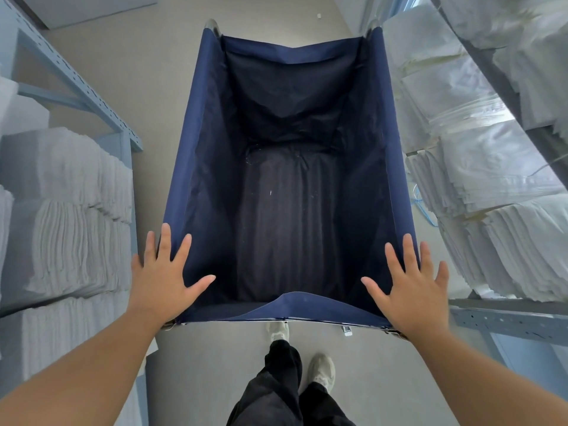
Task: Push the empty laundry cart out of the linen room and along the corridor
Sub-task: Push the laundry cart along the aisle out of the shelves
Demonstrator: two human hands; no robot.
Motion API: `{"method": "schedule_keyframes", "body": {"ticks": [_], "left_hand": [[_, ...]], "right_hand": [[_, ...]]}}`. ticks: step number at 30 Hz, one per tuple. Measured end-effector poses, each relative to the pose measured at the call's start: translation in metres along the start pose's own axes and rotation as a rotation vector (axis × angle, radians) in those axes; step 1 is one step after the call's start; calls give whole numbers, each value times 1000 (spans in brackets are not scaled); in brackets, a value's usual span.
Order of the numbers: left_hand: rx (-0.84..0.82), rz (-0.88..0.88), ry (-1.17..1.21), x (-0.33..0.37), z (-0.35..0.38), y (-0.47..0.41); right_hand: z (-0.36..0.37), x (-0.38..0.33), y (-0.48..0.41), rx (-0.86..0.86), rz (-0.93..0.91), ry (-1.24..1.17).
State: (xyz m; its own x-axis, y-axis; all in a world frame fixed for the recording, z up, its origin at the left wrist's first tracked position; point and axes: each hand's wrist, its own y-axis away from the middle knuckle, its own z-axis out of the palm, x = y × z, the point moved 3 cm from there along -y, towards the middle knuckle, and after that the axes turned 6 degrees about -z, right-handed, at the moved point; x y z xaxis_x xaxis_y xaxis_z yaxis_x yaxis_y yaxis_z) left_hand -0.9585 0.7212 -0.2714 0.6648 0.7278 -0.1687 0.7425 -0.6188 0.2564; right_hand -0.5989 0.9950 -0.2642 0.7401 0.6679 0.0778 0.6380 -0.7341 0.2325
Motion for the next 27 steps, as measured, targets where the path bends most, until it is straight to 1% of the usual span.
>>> {"method": "schedule_keyframes", "body": {"ticks": [5,14,27], "left_hand": [[-17,-4,44,2,-3,-10],[-39,-22,36,5,-14,-38],[-13,-34,46,-2,-15,-93]], "right_hand": [[-2,2,-13,-1,5,-18],[-8,0,-46,-20,9,7],[-18,-8,-103,12,17,29]]}}
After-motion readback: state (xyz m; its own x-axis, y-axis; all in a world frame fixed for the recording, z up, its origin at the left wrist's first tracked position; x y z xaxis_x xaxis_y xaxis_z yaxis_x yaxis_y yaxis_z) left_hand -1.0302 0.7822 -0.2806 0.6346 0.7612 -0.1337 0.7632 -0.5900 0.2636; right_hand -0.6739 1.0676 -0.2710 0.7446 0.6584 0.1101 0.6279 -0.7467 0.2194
